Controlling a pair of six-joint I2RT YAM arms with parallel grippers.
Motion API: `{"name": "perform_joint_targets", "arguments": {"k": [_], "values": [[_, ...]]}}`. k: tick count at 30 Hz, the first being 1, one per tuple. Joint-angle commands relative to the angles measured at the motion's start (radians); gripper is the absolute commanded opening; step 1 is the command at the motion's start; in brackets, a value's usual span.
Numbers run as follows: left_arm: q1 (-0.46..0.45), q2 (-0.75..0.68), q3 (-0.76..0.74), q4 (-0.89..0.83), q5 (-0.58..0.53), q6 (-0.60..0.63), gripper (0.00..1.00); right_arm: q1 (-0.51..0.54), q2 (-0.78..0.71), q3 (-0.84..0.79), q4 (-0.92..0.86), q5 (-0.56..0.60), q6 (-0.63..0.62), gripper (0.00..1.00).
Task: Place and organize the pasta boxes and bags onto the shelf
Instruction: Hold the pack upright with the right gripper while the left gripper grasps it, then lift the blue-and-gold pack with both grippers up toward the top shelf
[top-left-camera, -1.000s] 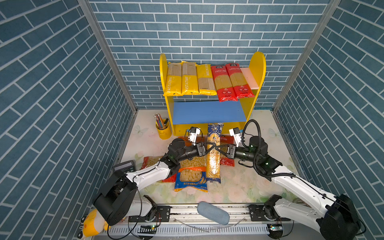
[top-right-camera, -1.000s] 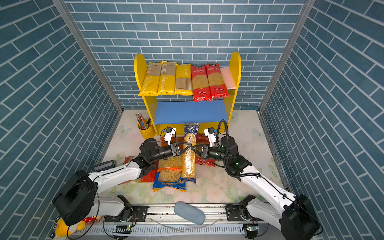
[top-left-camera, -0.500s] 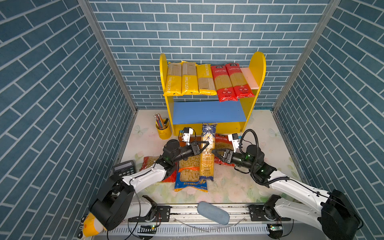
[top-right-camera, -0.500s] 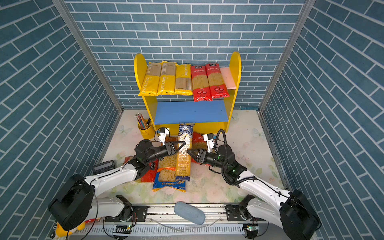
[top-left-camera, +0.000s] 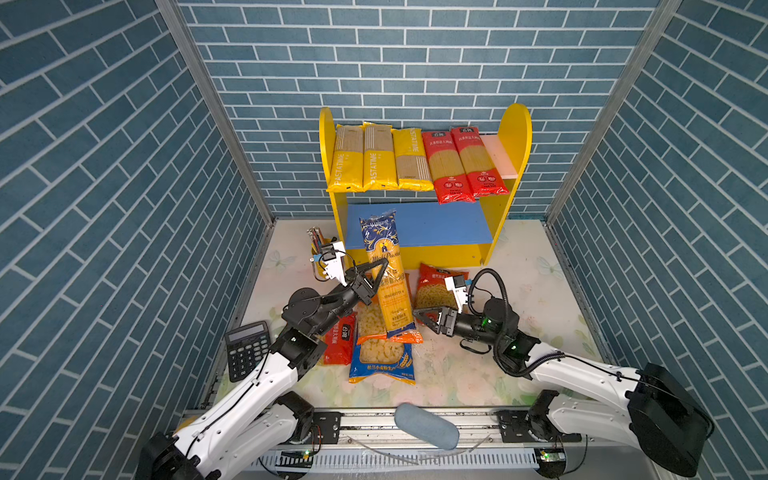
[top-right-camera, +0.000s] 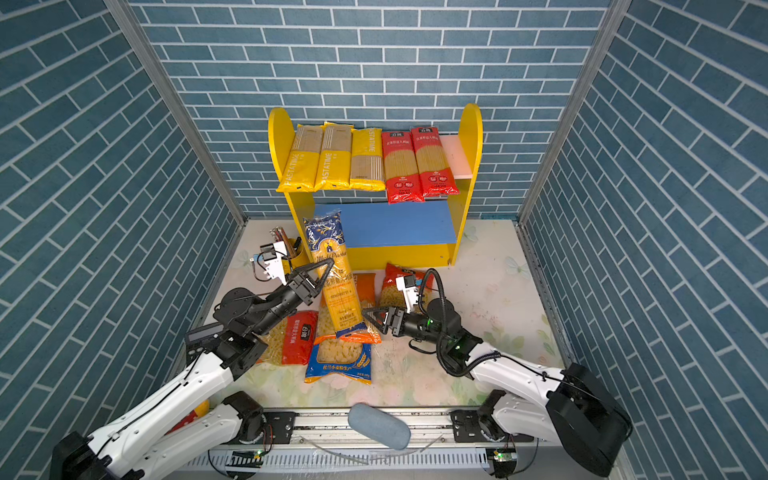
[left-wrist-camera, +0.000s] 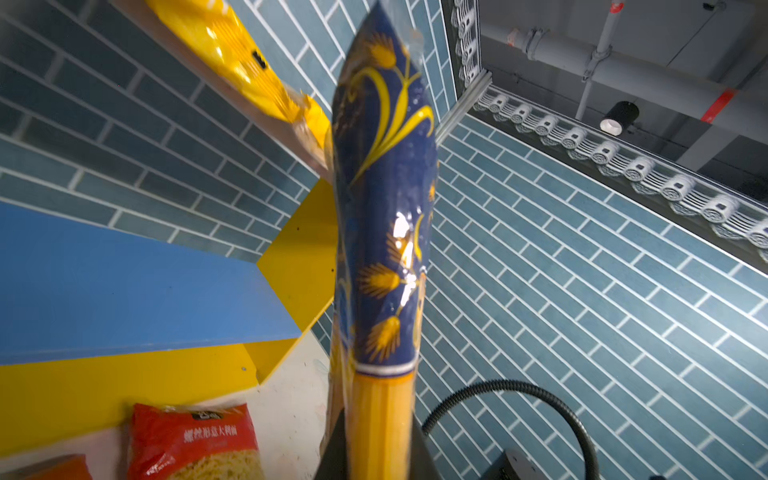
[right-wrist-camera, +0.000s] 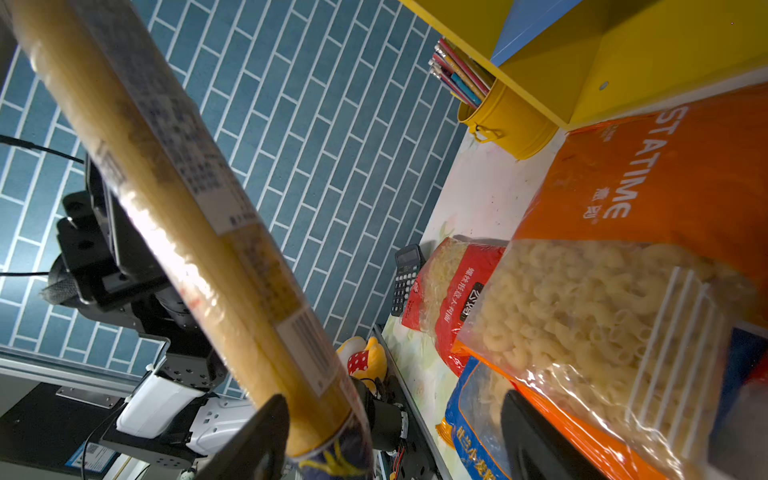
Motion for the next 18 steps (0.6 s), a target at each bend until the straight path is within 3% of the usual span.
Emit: {"name": "perform_joint_targets", "arguments": {"k": [1, 5, 10, 14, 18], "values": [[0.003, -0.003, 0.126, 0.104, -0.106, 0.046, 0.0, 0.02, 0.006, -0.032, 0.27, 0.071, 0.056, 0.89], [0.003, 0.03, 0.176, 0.127, -0.158, 0.044, 0.0, 0.044, -0.035, -0.073, 0.339, 0.211, 0.036, 0.92], [0.004, 0.07, 0.218, 0.178, -0.207, 0.029, 0.0, 0.089, -0.066, -0.009, 0.227, 0.227, -0.054, 0.92], [0.0, 0.118, 0.261, 0.225, -0.185, -0.021, 0.0, 0.109, 0.035, 0.048, 0.293, 0.247, -0.052, 0.91], [-0.002, 0.137, 0.274, 0.245, -0.185, -0.055, 0.0, 0.115, 0.166, 0.096, 0.47, 0.256, -0.028, 0.89]]}}
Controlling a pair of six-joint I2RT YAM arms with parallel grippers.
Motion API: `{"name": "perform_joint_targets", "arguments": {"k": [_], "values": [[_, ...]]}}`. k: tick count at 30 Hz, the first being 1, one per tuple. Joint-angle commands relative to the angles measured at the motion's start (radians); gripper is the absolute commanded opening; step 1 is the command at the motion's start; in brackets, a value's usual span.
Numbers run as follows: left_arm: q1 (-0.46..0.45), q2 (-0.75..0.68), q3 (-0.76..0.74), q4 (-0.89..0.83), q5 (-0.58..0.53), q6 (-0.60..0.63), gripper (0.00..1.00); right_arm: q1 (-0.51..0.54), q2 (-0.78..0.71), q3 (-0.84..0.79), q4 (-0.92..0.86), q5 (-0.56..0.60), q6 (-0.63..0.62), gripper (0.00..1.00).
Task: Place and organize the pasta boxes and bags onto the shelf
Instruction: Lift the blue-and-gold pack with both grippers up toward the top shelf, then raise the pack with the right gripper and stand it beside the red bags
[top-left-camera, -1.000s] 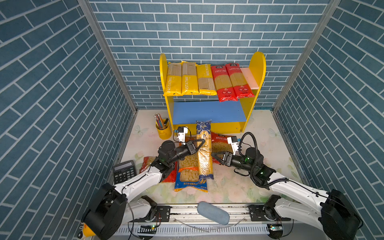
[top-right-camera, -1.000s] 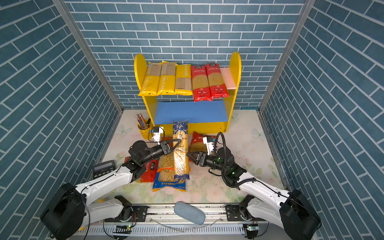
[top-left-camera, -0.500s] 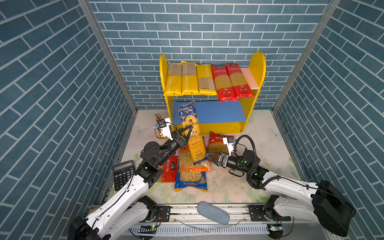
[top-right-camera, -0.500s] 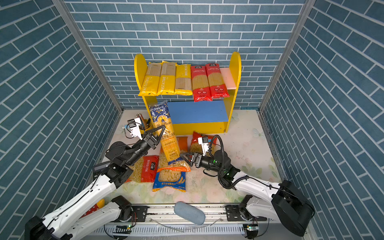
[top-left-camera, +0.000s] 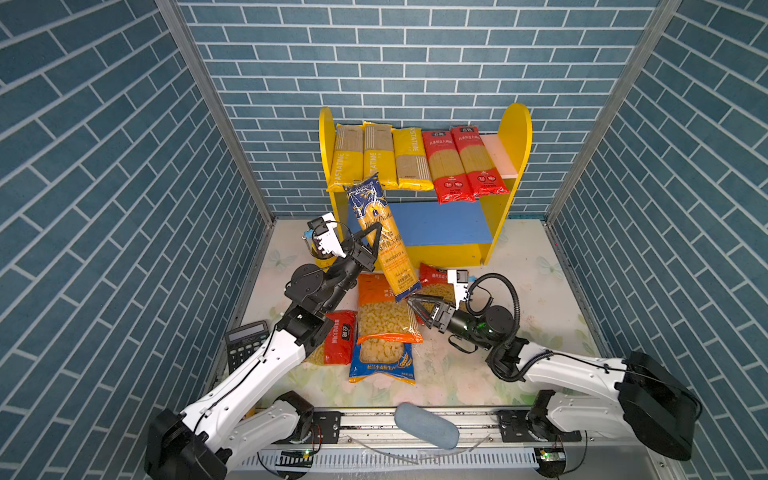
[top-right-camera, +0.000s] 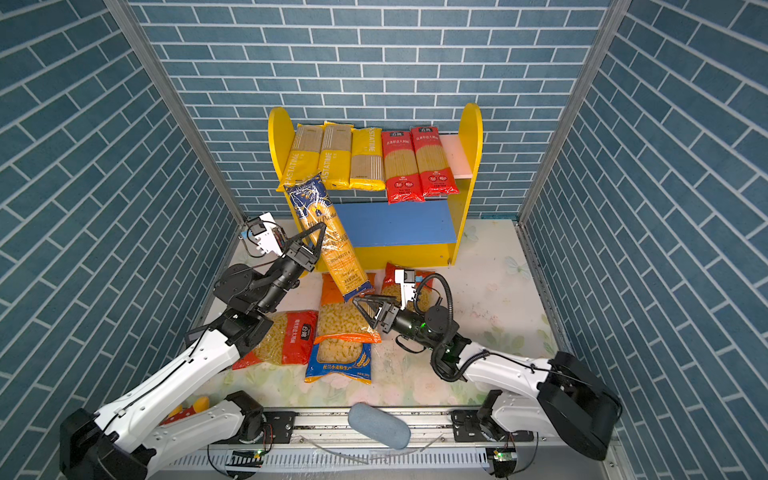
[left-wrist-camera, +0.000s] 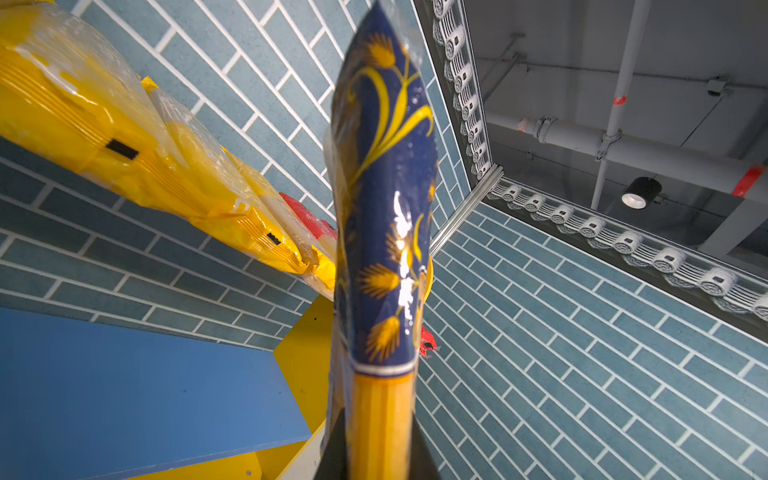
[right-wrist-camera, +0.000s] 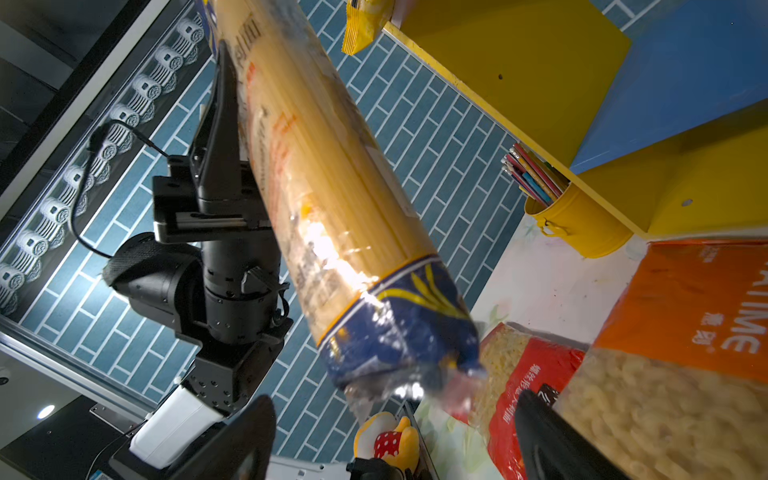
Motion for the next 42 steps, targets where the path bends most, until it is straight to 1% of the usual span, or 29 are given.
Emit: {"name": "perform_joint_targets", "arguments": {"k": [1, 2, 4, 8, 10, 12, 15, 18, 21, 22, 23, 25, 28, 32, 34, 38, 40, 42], "values": [[-0.006, -0.017, 0.075, 0.191, -0.006, -0.045, 0.0, 0.006, 0.085, 0.068, 0.233, 0.029, 0.005, 0.89], [-0.008, -0.015, 0.075, 0.188, -0.01, -0.049, 0.0, 0.005, 0.109, 0.087, 0.288, 0.025, 0.016, 0.88], [-0.013, -0.014, 0.075, 0.189, -0.014, -0.055, 0.0, 0.004, 0.136, 0.126, 0.33, 0.021, 0.028, 0.86], [-0.018, -0.007, 0.075, 0.204, -0.019, -0.075, 0.0, 0.004, 0.158, 0.187, 0.346, -0.009, 0.031, 0.81], [-0.023, -0.007, 0.07, 0.214, -0.028, -0.082, 0.0, 0.004, 0.15, 0.201, 0.347, 0.003, 0.022, 0.78], [-0.023, -0.007, 0.068, 0.221, -0.037, -0.09, 0.0, 0.003, 0.142, 0.215, 0.349, 0.016, 0.007, 0.73], [-0.025, 0.001, 0.077, 0.209, -0.038, -0.094, 0.03, 0.001, 0.146, 0.266, 0.349, -0.017, 0.002, 0.62], [-0.026, 0.005, 0.078, 0.198, -0.04, -0.097, 0.13, -0.002, 0.151, 0.302, 0.347, -0.032, 0.01, 0.46], [-0.025, -0.001, 0.073, 0.181, -0.053, -0.094, 0.26, -0.01, 0.145, 0.31, 0.345, -0.012, 0.005, 0.27], [-0.025, -0.004, 0.073, 0.176, -0.055, -0.091, 0.29, -0.013, 0.142, 0.312, 0.346, -0.008, 0.003, 0.23], [-0.025, -0.004, 0.075, 0.17, -0.056, -0.09, 0.32, -0.016, 0.14, 0.314, 0.346, -0.005, -0.001, 0.2], [-0.025, -0.001, 0.084, 0.157, -0.051, -0.089, 0.41, -0.024, 0.138, 0.323, 0.345, -0.003, -0.004, 0.17], [-0.026, 0.008, 0.105, 0.14, -0.034, -0.087, 0.5, -0.048, 0.131, 0.349, 0.346, -0.014, -0.003, 0.11], [-0.025, 0.009, 0.107, 0.115, -0.019, -0.084, 0.64, -0.113, 0.096, 0.392, 0.315, -0.02, 0.029, 0.07], [-0.026, 0.002, 0.096, 0.102, -0.014, -0.075, 0.67, -0.145, 0.061, 0.421, 0.258, -0.027, 0.034, 0.05], [-0.025, -0.023, 0.058, 0.067, -0.006, -0.067, 0.7, -0.193, -0.036, 0.5, 0.023, -0.011, -0.009, 0.04], [-0.025, -0.042, 0.035, 0.045, -0.007, -0.061, 0.71, -0.218, -0.084, 0.56, -0.163, 0.007, -0.025, 0.04], [-0.025, -0.06, 0.009, 0.024, -0.007, -0.06, 0.71, -0.243, -0.131, 0.657, -0.492, 0.08, -0.046, 0.03]]}}
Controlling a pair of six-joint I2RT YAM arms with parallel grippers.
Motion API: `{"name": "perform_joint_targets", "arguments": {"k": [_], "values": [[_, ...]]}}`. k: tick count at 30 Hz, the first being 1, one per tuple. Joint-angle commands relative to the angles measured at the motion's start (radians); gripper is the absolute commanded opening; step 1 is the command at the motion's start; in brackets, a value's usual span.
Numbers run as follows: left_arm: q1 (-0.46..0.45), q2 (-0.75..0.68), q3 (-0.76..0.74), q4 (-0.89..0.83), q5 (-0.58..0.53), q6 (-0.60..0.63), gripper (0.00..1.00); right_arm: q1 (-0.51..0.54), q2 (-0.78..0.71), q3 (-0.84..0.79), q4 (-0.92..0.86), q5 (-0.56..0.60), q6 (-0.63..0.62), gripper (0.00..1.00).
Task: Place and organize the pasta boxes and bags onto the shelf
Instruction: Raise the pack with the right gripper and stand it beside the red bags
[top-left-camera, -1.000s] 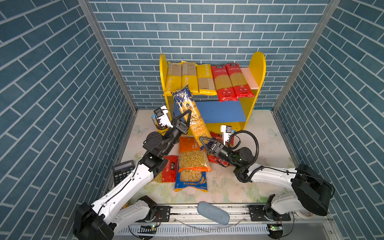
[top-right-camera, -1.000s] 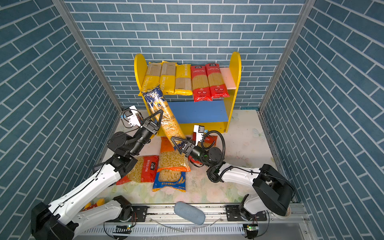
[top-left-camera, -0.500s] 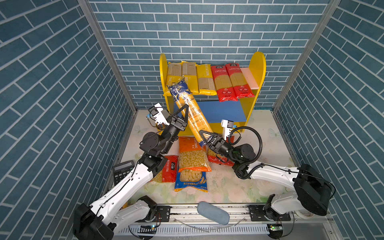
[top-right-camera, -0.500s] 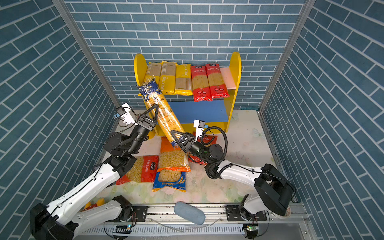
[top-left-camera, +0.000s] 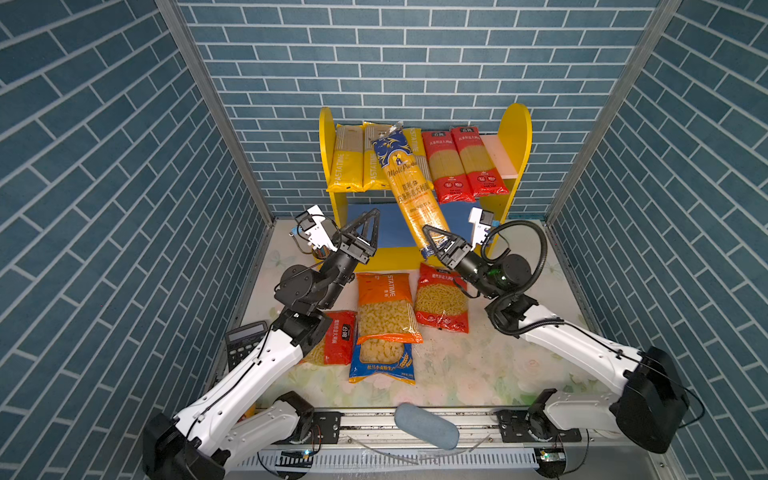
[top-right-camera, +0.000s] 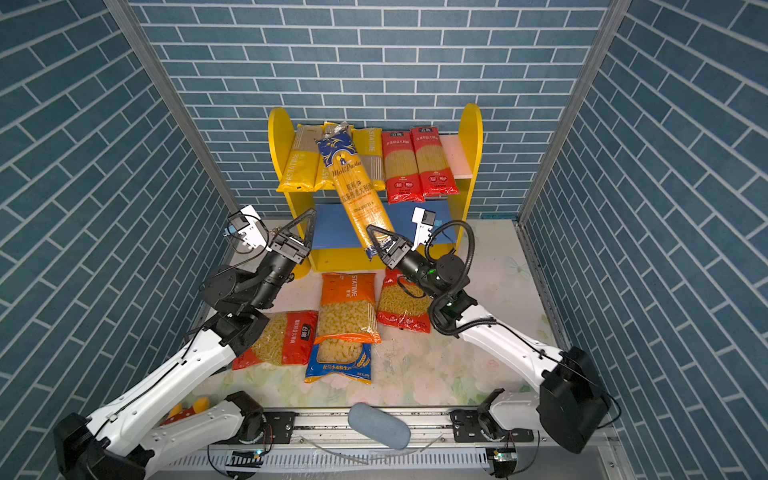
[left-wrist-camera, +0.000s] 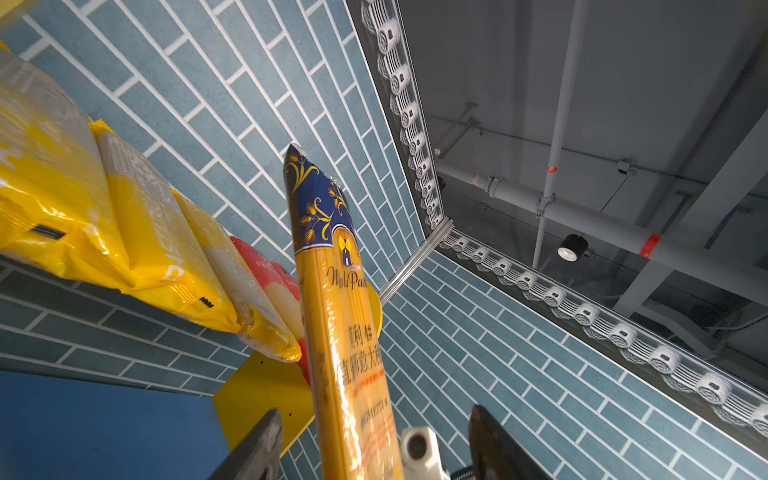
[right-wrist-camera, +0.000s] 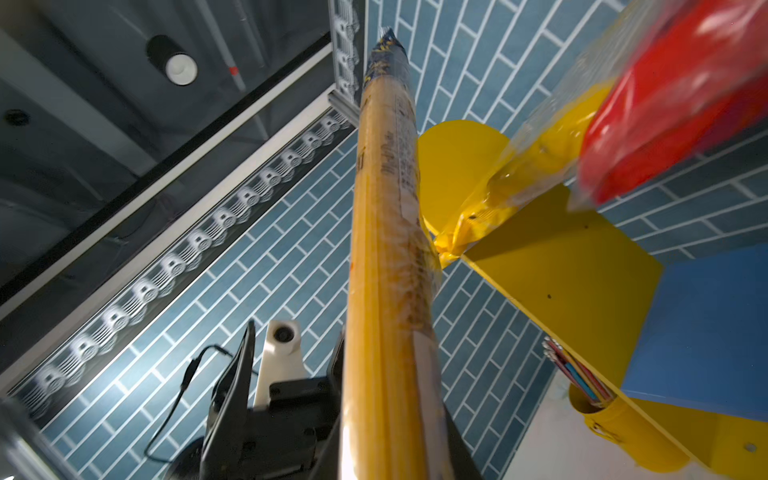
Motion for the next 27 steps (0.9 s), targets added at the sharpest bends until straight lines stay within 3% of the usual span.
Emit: {"name": "perform_joint_targets", "arguments": {"k": [1, 6, 10, 13, 23, 27], "values": [[-0.004, -0.036, -0.049, -0.037, 0.018, 0.02, 0.71, -0.034, -0.142, 0.242, -0.377, 0.131, -0.072, 0.02], [-0.005, -0.056, -0.129, -0.044, 0.024, -0.022, 0.71, -0.149, -0.164, 0.439, -0.71, 0.178, -0.077, 0.0], [-0.012, -0.061, -0.187, -0.041, 0.032, -0.054, 0.71, -0.249, -0.087, 0.674, -0.925, 0.174, -0.115, 0.0], [-0.031, -0.067, -0.23, -0.042, 0.022, -0.063, 0.71, -0.331, 0.006, 0.803, -1.0, 0.089, -0.08, 0.0], [-0.148, -0.085, -0.357, -0.037, -0.052, -0.071, 0.71, -0.513, 0.298, 1.18, -1.212, -0.019, -0.092, 0.0], [-0.159, -0.092, -0.383, -0.033, -0.058, -0.072, 0.71, -0.545, 0.388, 1.31, -1.372, 0.036, -0.196, 0.0]]}}
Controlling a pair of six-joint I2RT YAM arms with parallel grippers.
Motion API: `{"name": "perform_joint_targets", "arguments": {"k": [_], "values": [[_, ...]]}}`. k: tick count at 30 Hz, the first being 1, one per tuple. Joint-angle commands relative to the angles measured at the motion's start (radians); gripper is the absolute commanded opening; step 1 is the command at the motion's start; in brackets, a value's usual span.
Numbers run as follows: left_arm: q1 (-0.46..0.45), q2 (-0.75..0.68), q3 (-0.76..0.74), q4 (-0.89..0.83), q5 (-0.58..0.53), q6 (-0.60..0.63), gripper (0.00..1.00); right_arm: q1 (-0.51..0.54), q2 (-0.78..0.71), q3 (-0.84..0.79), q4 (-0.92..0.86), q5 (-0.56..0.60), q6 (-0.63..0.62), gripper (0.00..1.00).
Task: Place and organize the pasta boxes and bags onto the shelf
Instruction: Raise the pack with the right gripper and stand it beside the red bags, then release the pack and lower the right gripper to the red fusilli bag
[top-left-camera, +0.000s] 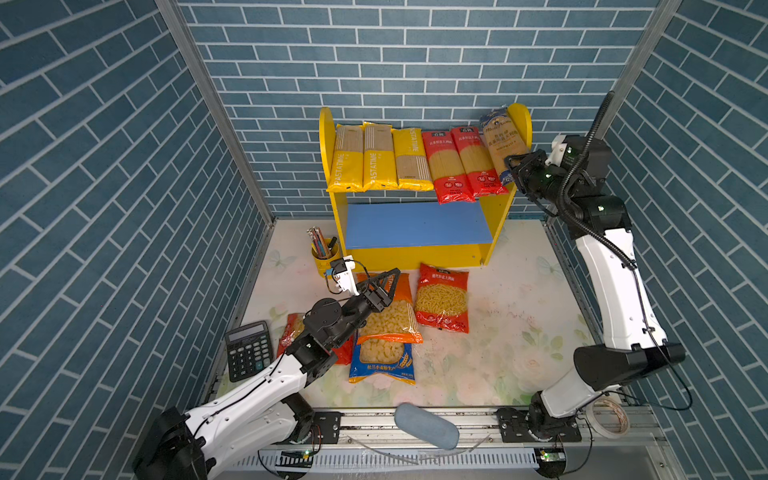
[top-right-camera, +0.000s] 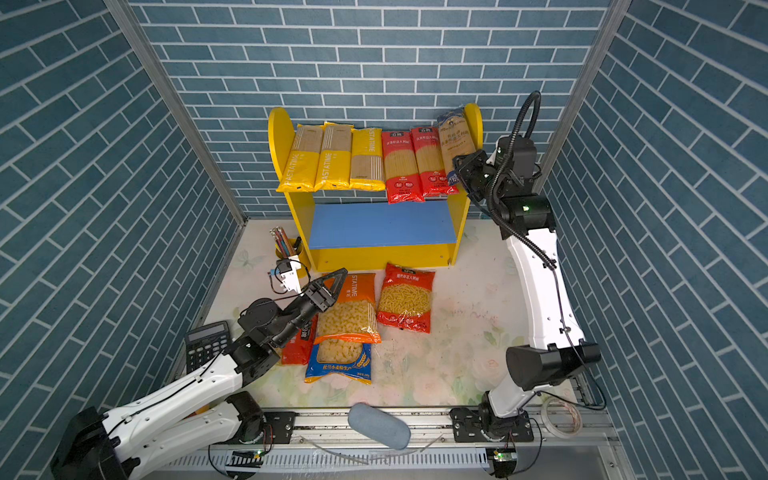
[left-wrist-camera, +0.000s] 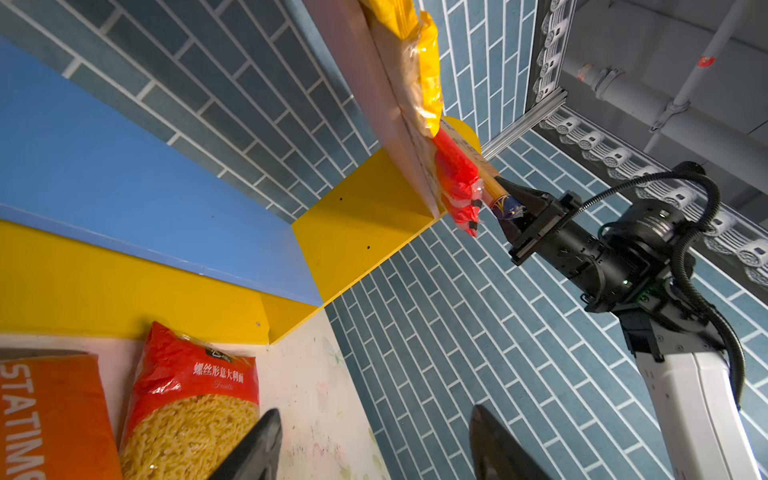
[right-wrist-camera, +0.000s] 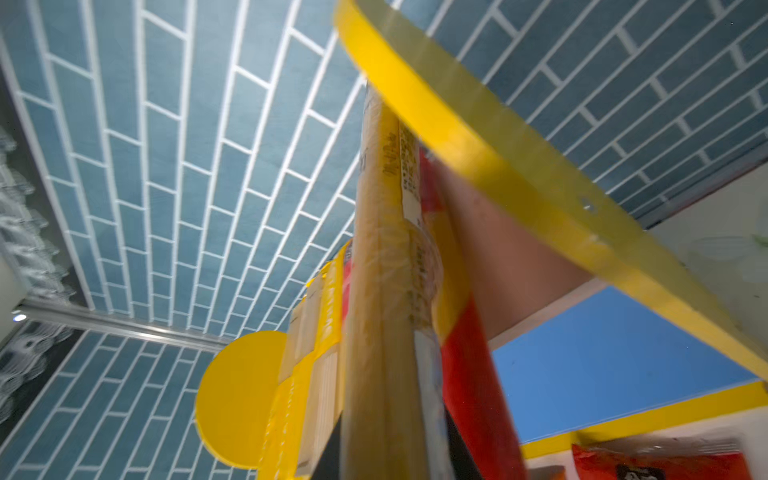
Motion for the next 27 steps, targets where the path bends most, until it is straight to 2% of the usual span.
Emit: {"name": "perform_joint_targets", "arguments": {"k": [1, 5, 9, 14, 18, 20, 23, 27], "values": [[-0.011, -0.015, -0.017, 0.022, -0.018, 0.001, 0.71, -0.03, 0.01, 0.167, -0.043, 0.016, -0.132, 0.0], [-0.018, -0.011, -0.026, 0.028, -0.018, 0.001, 0.72, -0.037, 0.027, 0.084, -0.057, -0.034, -0.095, 0.0], [-0.018, -0.001, -0.034, 0.031, -0.018, 0.001, 0.72, -0.039, -0.031, -0.121, 0.15, -0.129, 0.068, 0.0], [-0.02, 0.006, -0.035, 0.031, -0.019, 0.0, 0.72, -0.039, -0.082, -0.208, 0.213, -0.12, 0.134, 0.01], [-0.02, 0.015, -0.04, 0.034, -0.025, 0.003, 0.72, -0.047, -0.135, -0.267, 0.234, -0.108, 0.141, 0.37], [-0.02, 0.027, -0.036, 0.041, -0.021, 0.003, 0.72, -0.056, -0.16, -0.289, 0.232, -0.109, 0.139, 0.5], [-0.02, 0.04, -0.028, 0.042, -0.014, 0.009, 0.72, -0.069, -0.195, -0.32, 0.22, -0.121, 0.124, 0.57], [-0.02, 0.038, 0.003, -0.01, -0.011, 0.059, 0.73, -0.075, -0.259, -0.381, 0.215, -0.144, 0.095, 0.62]]}}
